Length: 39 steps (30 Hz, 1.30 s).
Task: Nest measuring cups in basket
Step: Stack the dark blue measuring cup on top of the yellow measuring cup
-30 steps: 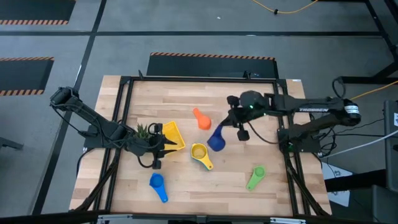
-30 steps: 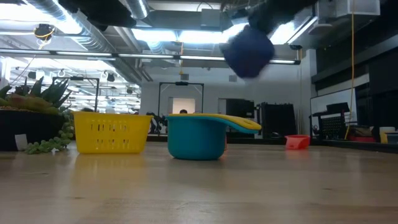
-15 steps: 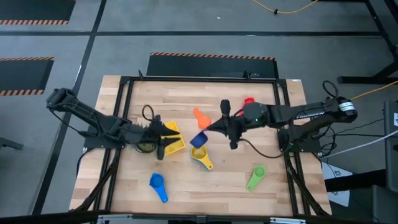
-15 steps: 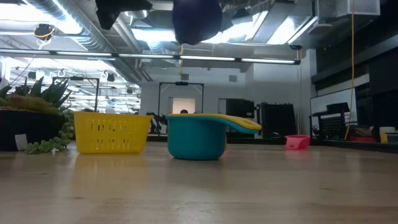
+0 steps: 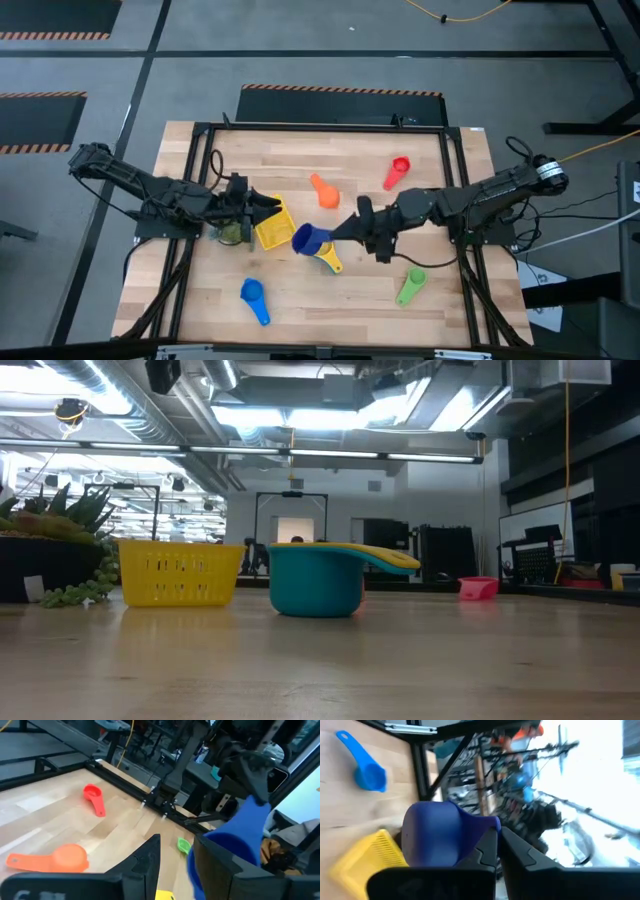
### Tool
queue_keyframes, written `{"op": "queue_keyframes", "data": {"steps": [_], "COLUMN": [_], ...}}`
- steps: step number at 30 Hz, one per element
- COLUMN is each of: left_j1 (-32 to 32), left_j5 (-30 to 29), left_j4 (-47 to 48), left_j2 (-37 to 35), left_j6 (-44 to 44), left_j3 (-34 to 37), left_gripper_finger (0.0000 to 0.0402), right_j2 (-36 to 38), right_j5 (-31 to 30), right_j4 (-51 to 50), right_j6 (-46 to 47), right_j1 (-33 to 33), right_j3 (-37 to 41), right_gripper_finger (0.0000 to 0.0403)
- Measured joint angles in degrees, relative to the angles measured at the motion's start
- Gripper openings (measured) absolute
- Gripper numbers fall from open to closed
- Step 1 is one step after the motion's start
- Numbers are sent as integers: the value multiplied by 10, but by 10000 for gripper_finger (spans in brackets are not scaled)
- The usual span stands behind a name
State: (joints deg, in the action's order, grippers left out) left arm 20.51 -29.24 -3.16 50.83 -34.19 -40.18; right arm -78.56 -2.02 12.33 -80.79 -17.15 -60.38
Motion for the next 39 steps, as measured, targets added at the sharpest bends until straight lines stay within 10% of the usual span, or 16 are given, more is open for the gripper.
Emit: {"op": "queue_keyframes", "data": {"steps": [11, 39], "left_j1": [0, 1], "left_j5": [55, 155], "left_j4": [1, -88], "left_j2": [3, 70], "left_j6": [-64, -89], "left_j3": [0, 0], "left_gripper_finger": [111, 111], "right_j2": [-20, -20], "right_j5": [26, 47], "right_j4": [90, 88], "right_j6": [-115, -65], "right_j1": [-13, -10], "right_j3": [0, 0], "right_gripper_finger": [12, 12]}}
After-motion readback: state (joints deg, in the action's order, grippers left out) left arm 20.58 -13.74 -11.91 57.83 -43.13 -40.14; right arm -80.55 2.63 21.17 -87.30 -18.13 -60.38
